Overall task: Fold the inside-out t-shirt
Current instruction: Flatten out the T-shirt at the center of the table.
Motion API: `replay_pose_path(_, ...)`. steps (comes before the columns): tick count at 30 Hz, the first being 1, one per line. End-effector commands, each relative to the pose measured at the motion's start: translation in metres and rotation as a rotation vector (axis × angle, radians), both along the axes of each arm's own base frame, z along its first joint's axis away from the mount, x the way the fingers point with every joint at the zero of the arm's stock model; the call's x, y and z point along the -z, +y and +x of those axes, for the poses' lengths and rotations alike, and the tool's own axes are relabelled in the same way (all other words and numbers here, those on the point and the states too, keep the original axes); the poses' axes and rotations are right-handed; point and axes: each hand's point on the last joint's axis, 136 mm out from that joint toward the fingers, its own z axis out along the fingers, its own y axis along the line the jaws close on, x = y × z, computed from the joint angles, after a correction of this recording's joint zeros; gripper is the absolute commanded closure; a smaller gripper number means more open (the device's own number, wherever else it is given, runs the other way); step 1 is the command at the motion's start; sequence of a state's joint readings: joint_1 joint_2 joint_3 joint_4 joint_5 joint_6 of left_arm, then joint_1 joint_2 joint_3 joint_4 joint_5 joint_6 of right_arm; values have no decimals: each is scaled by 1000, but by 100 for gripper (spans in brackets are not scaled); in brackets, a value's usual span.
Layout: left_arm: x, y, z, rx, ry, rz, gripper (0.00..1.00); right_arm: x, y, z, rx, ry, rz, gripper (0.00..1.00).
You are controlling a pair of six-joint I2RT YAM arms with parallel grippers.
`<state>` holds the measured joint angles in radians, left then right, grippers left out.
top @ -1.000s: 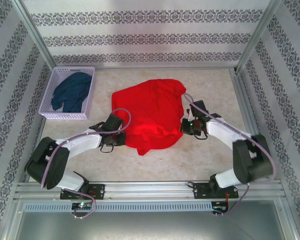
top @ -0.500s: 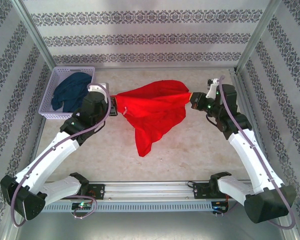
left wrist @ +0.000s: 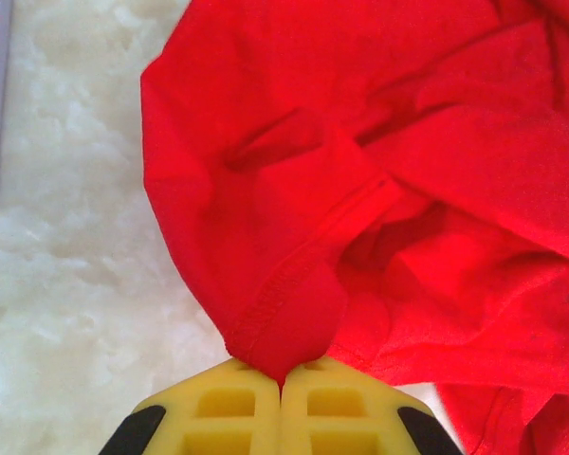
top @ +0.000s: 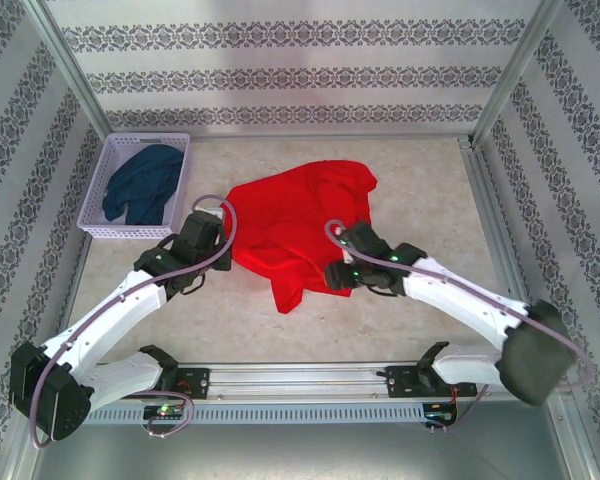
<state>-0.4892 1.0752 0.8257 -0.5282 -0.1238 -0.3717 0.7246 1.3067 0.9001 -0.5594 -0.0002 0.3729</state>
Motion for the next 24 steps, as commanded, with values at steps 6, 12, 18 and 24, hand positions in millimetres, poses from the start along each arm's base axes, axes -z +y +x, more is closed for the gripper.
replay_pose_path(6,7,4,-8,-13,21,-13,100,17,56,54,-108,-58,-95,40)
replay_pose_path(12,8,4,-7,-11,21,-8,100,44,57,66,-76,-18,-169,55)
replay_pose_path(18,11,3,-7,-12,19,-20,100,37,54,80,-48,-47,-153,92)
replay_pose_path(24,24,-6,-1,-17,44,-51,100,-45,46,93,47,-76,192,94)
